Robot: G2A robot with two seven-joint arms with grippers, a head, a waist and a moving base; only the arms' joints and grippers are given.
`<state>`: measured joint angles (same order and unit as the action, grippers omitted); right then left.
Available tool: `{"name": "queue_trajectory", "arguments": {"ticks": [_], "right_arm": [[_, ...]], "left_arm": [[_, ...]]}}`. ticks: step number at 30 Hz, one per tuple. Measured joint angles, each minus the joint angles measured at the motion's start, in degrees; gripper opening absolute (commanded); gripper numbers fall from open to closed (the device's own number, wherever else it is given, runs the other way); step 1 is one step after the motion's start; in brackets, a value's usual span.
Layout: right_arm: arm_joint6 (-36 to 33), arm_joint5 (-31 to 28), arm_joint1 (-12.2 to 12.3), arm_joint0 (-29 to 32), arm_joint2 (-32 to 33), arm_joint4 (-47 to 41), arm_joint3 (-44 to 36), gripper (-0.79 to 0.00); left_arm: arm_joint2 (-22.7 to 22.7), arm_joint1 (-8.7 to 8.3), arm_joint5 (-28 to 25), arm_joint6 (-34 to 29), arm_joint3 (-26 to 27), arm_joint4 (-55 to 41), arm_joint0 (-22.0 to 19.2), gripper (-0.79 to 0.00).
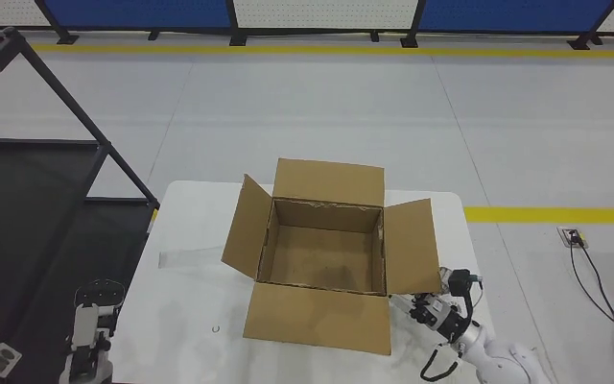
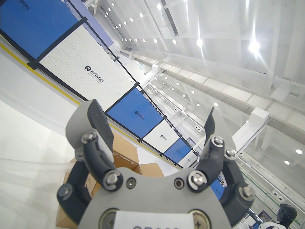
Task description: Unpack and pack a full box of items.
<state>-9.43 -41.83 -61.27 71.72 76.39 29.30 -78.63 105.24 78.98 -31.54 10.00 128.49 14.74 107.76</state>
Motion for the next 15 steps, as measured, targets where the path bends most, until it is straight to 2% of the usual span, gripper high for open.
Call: {"name": "queue_trajectory", "arguments": {"ticks": [6,11,15], "right_arm": [[2.66,-1.09,0.04,0.45,1.11,2.10,-0.78,0.000],[7.18,-1.18,0.22,3.25,3.45,4.52,-3.29,0.000],[12.02,-3.59,0.31,5.77,5.63,4.82,-4.65,0.000]], "left_arm": [[0.38,0.06,0.06,-0.27,-0.15,-0.27,-0.02,0.000],[0.27,0.10,0.16,-0.80,-0.04,-0.44,-0.20,0.000],[0.07,0.13,0.15,-1.05,-0.02,-0.32,-0.48,0.000]]}}
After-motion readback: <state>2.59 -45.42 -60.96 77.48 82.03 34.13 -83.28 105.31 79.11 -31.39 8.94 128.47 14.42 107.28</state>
